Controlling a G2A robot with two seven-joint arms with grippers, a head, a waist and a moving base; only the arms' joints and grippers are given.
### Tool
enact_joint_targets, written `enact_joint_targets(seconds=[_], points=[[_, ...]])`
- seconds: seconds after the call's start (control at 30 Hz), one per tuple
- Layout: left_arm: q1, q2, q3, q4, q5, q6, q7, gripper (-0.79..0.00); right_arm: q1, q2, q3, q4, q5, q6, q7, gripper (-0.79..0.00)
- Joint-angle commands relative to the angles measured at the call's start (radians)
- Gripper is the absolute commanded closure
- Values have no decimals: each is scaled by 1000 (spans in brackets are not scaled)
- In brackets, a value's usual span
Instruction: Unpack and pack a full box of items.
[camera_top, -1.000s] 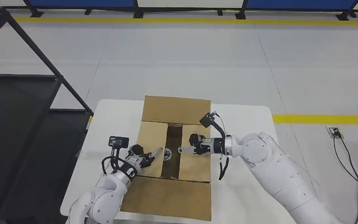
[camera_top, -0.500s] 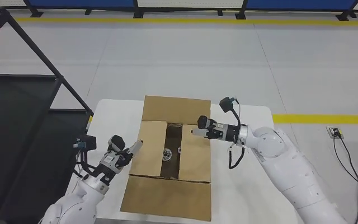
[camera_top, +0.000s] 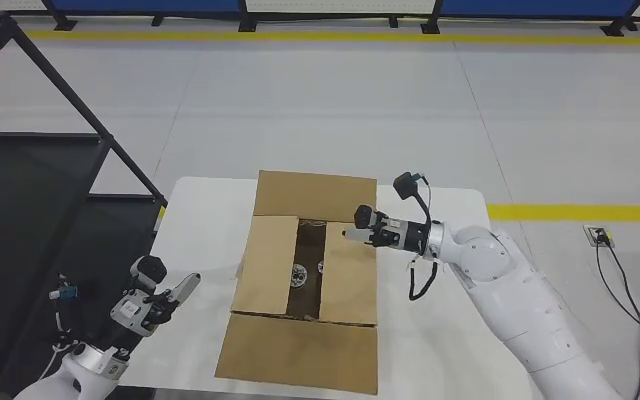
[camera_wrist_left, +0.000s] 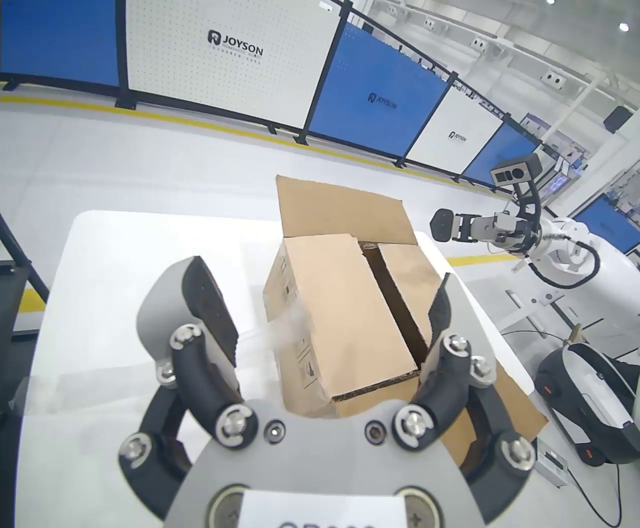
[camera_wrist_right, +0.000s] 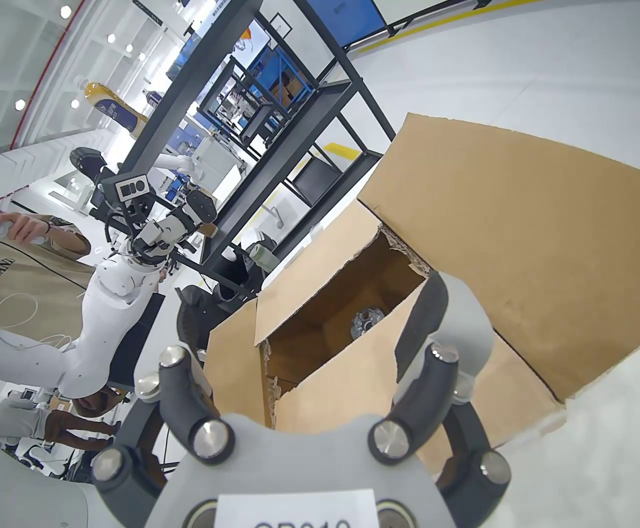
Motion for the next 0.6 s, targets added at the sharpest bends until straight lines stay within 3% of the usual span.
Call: enact_joint_targets(seconds=[0.0,0.1,0.23,0.3,0.57], points=[[-3,-1,9,-13,-11,0,7,-785,-5,-2,-3,-6,7,7,-10,-785],[-28,4,40,-23,-46,30,-63,-785,13,-14,-5,21,48,46,-81,-785],[-89,13,60,43,-221,44,-208,-785,88,-41,-25,169,56,82,-200,-785],[-107,22,47,86,-287,13,-289,-785,129,-58,-47,259,64,84,-225,-785],[-98,47,7,268,-323,-150,-425,-785,296,-141,-135,616,89,147,-269,-785]])
